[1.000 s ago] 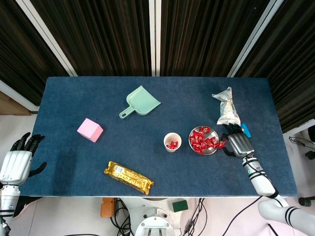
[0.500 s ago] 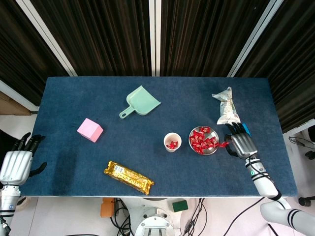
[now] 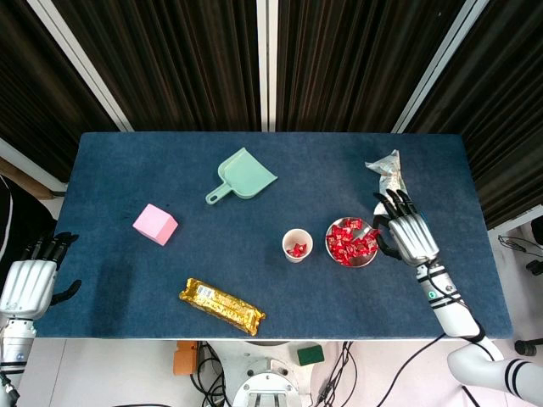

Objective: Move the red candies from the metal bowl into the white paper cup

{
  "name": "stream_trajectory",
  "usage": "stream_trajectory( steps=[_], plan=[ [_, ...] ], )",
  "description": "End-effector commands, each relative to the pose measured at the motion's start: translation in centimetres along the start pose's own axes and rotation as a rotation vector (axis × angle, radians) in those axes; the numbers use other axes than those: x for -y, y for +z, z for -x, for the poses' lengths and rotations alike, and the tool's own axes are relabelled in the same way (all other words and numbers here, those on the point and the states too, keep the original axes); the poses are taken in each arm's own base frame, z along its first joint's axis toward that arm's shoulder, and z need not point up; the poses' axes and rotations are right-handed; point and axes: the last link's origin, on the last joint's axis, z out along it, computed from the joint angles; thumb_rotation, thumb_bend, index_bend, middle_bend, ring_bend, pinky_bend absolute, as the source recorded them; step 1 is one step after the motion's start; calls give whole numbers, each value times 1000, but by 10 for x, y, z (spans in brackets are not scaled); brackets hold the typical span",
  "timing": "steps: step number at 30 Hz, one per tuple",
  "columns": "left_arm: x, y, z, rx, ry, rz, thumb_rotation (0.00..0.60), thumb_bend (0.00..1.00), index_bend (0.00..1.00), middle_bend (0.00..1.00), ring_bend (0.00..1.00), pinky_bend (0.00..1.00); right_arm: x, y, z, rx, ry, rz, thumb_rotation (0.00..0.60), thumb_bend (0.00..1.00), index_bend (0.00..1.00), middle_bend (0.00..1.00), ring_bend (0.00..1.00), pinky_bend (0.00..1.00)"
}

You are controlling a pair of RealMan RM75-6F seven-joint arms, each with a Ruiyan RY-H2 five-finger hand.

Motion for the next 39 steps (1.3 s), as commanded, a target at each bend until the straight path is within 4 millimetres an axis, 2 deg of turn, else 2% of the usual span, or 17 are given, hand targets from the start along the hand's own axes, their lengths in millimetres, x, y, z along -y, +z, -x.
stream_trajectory(
  steps=[1,8,15,16,18,20,21,23,29,34,39],
  plan=[
    [1,1,0,3,1,-2,600,185,172,155,57,206,27,21,-8,-14,-10,-63,600,477,681,80,0,0],
    [2,2,0,2,-1,-5,600,185,173,155,58,206,72,47,5,39,-2,-153,600,477,681,80,0,0],
    [4,2,-1,-1,-6,-7,600,185,172,155,57,206,100,60,21,69,0,-202,600,477,664,80,0,0],
    [4,1,-2,-2,-7,-7,600,185,172,155,57,206,103,61,22,75,-1,-207,600,477,636,78,0,0],
    [4,1,-2,-2,-10,-5,600,185,172,155,58,206,107,61,25,95,-3,-221,600,467,511,65,0,0],
    [4,1,-2,-4,-11,-3,600,185,172,155,57,206,110,62,26,107,-2,-233,600,424,319,46,0,0],
    [4,1,-2,-4,-11,-2,600,185,172,155,57,206,111,62,26,107,0,-237,600,409,271,43,0,0],
    [4,0,-3,-5,-13,-2,600,185,173,155,57,206,111,61,26,102,4,-242,600,385,192,38,0,0],
    [4,0,-2,-4,-12,0,600,185,172,155,58,206,102,51,19,75,2,-232,600,374,171,38,0,0],
    [4,-1,-3,-8,-11,3,600,185,172,155,57,206,81,30,19,80,4,-193,600,374,246,43,0,0],
    [3,-3,-4,-13,-15,5,600,185,173,155,57,205,57,14,28,157,42,-133,600,374,307,43,0,0]
  ],
)
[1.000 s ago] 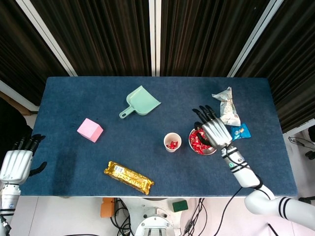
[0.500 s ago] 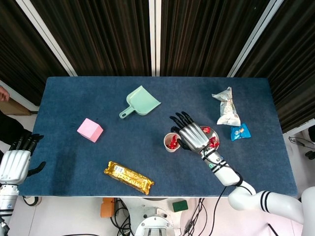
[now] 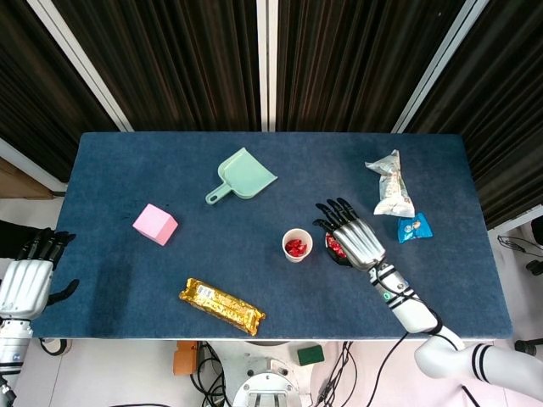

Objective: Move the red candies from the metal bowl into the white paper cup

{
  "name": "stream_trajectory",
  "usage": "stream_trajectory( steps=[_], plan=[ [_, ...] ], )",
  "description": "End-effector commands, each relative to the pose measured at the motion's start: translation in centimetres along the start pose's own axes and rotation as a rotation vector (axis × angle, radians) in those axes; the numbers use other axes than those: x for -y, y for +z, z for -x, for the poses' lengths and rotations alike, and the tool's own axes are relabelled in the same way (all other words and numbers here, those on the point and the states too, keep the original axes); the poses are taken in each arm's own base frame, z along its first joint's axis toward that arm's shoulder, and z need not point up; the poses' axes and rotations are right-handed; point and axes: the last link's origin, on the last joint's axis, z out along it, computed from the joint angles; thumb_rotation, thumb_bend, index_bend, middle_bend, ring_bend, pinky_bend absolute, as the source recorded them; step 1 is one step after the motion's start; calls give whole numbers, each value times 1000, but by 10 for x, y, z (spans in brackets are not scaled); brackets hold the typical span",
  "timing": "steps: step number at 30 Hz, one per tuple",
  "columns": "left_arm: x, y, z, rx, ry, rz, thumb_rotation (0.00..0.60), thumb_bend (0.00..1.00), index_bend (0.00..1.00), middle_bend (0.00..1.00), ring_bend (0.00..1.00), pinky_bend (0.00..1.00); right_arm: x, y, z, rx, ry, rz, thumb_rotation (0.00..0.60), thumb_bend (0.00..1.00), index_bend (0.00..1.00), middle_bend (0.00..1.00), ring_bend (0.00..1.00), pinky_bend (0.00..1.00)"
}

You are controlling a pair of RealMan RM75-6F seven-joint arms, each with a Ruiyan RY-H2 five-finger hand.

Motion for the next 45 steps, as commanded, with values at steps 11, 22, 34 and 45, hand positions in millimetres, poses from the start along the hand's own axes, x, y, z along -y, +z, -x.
stream_trajectory(
  steps=[11,22,34,45],
  plan=[
    [-1,-2,-1,-9,-3,9,600,186,173,155,58,205,-29,-31,37,140,-12,67,600,374,377,42,0,0],
    [0,-3,-1,-11,-5,7,600,185,172,155,57,205,-27,-30,48,159,-19,78,600,366,412,40,0,0],
    [-1,-3,-1,-10,-5,9,600,190,174,155,58,206,-28,-27,53,136,-29,114,600,470,557,58,0,0],
    [-1,-3,-1,-8,-5,8,600,190,174,155,57,206,-25,-26,27,32,-14,91,600,477,623,73,0,0]
  ],
)
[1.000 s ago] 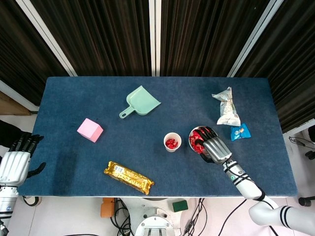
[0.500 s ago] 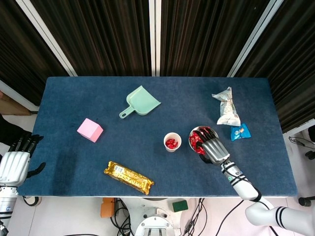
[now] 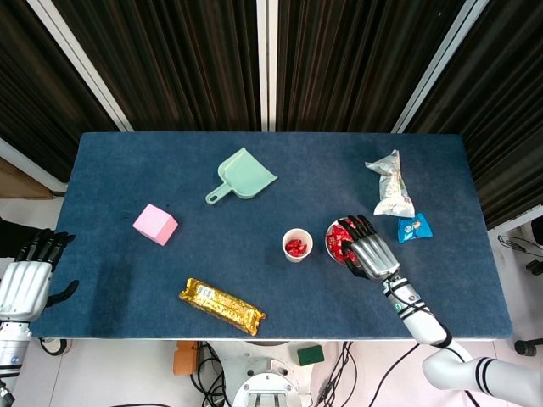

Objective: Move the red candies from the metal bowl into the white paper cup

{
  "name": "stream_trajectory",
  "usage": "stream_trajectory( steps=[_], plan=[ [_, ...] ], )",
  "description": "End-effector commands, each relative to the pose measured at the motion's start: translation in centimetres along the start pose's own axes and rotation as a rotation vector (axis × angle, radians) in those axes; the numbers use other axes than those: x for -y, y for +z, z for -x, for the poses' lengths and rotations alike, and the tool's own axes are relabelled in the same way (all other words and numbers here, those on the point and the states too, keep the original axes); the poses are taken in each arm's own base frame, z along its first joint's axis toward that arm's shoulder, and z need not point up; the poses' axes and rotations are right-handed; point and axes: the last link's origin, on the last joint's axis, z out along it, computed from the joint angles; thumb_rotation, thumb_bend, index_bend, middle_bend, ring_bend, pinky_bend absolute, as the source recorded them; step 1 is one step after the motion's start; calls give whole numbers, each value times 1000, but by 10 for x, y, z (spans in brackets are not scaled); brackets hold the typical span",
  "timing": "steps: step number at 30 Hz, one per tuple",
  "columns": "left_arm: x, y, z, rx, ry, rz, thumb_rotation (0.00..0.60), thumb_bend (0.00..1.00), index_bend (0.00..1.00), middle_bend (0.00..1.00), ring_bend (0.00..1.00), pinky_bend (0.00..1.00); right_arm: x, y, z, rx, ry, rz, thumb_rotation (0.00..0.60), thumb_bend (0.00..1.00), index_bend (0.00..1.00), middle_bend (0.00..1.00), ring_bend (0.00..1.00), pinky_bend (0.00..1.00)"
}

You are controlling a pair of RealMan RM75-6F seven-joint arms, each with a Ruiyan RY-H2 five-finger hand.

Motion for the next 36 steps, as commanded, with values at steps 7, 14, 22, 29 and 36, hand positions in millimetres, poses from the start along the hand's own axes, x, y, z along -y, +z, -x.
stream_trajectory(
  steps=[7,14,22,29,36],
  plan=[
    [-1,0,1,2,3,0,600,190,174,155,57,205,32,19,-48,-155,40,-107,600,477,626,77,0,0],
    [0,1,0,1,2,1,600,190,174,155,57,205,65,43,-52,-151,80,-168,600,477,629,76,0,0],
    [1,-1,-2,-8,-4,3,600,190,174,155,58,205,75,55,-42,-121,79,-191,600,444,369,53,0,0],
    [1,-1,-2,-7,-3,6,600,190,174,155,58,205,57,43,-50,-165,79,-159,600,439,281,51,0,0],
    [0,-2,-1,-7,0,9,600,190,174,155,57,205,14,33,-37,-77,45,-13,600,440,281,50,0,0]
  ],
)
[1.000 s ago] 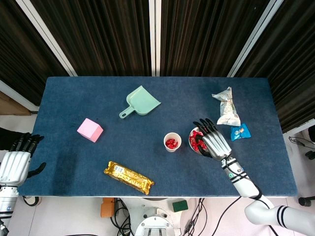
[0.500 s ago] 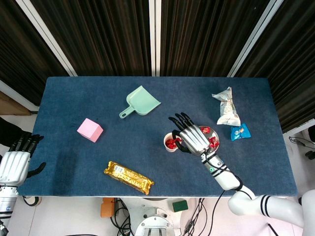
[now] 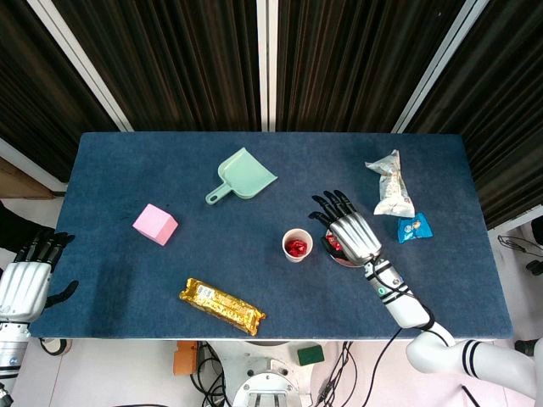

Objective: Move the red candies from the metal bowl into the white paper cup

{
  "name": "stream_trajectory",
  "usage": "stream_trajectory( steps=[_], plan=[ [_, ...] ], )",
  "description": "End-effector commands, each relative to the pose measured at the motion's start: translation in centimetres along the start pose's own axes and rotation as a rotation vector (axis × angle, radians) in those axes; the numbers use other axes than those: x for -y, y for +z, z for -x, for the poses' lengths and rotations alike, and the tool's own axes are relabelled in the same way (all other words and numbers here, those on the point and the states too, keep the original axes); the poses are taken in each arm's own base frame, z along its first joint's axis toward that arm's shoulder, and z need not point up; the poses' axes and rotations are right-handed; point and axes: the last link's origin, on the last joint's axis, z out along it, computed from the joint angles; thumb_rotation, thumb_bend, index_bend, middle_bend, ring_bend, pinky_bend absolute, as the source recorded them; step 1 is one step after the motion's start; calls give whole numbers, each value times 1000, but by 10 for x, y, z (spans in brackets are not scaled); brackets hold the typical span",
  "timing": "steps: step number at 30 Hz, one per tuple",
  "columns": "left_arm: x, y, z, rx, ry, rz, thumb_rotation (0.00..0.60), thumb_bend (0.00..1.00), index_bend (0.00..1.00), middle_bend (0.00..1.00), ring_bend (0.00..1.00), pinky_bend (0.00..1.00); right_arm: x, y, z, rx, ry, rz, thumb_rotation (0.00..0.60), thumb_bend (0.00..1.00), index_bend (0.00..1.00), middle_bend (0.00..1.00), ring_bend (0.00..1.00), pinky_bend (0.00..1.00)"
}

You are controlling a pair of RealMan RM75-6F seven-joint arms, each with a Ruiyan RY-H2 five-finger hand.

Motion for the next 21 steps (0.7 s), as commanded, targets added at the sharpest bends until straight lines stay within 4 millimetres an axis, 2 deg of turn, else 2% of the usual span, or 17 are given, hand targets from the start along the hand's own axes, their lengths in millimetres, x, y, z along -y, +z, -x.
stream_trajectory(
  steps=[1,4,11,21],
  plan=[
    [-1,0,0,1,2,3,600,190,174,155,58,205,-24,-8,9,71,-20,87,600,440,281,49,0,0],
    [-2,-1,1,1,5,7,600,190,174,155,58,206,-34,-11,19,119,-39,129,600,440,280,46,0,0],
    [-3,0,2,7,9,8,600,190,174,155,58,205,-46,-8,34,176,-44,190,600,440,294,41,0,0],
    [-1,1,1,4,5,2,600,190,173,155,58,205,-41,-4,40,186,-35,174,600,440,396,50,0,0]
  ],
)
